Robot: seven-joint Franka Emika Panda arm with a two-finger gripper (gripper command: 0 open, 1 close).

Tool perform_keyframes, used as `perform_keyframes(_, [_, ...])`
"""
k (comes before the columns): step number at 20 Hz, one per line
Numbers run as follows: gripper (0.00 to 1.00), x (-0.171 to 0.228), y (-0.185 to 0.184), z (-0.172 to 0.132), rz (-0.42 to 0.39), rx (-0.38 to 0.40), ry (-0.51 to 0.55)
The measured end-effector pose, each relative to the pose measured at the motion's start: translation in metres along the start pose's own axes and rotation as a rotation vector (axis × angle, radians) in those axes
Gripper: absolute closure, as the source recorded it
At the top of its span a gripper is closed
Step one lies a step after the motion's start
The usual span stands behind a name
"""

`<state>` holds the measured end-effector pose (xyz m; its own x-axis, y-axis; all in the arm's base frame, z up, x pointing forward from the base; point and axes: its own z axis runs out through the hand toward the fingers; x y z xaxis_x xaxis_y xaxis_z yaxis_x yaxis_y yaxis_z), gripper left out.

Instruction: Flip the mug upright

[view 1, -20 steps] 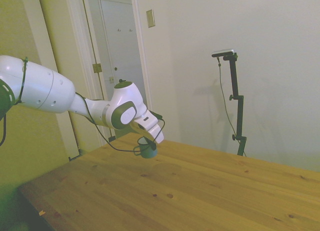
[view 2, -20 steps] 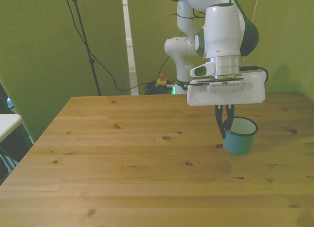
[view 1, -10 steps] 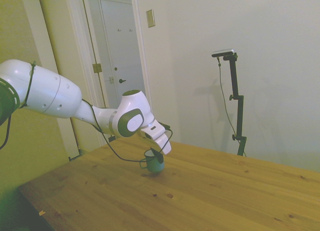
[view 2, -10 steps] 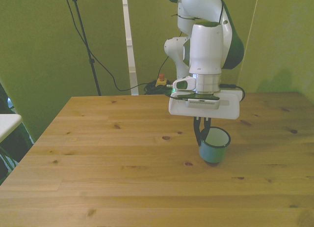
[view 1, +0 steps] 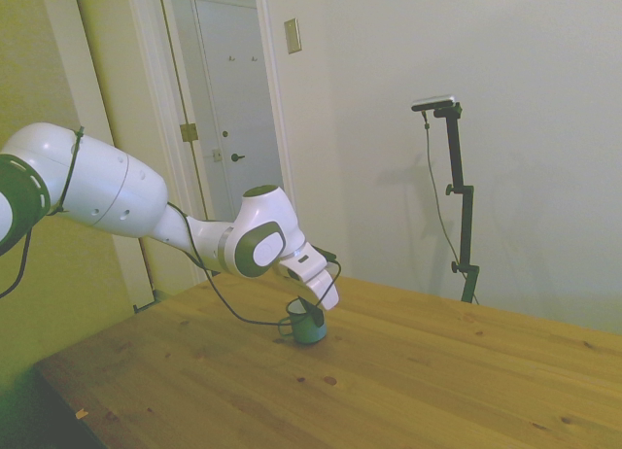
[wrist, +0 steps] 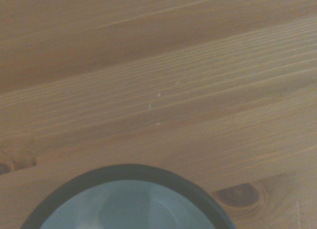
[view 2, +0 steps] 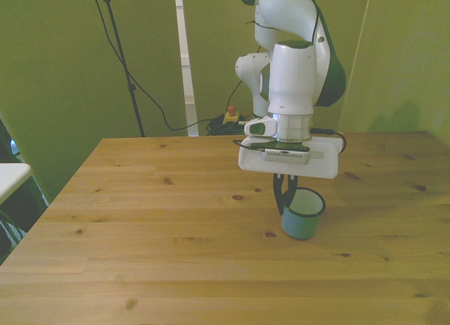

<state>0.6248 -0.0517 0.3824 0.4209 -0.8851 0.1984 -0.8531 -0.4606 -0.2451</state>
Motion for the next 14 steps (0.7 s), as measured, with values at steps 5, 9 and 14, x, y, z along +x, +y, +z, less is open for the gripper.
perform_keyframes(5, [0.00, -0.003, -0.003, -0.002, -0.009, 0.011, 0.003])
perform_keyframes(9, [0.00, -0.005, -0.010, -0.019, -0.018, 0.039, 0.014])
perform_keyframes(14, [0.00, -0.025, -0.029, -0.083, -0.059, 0.118, 0.032])
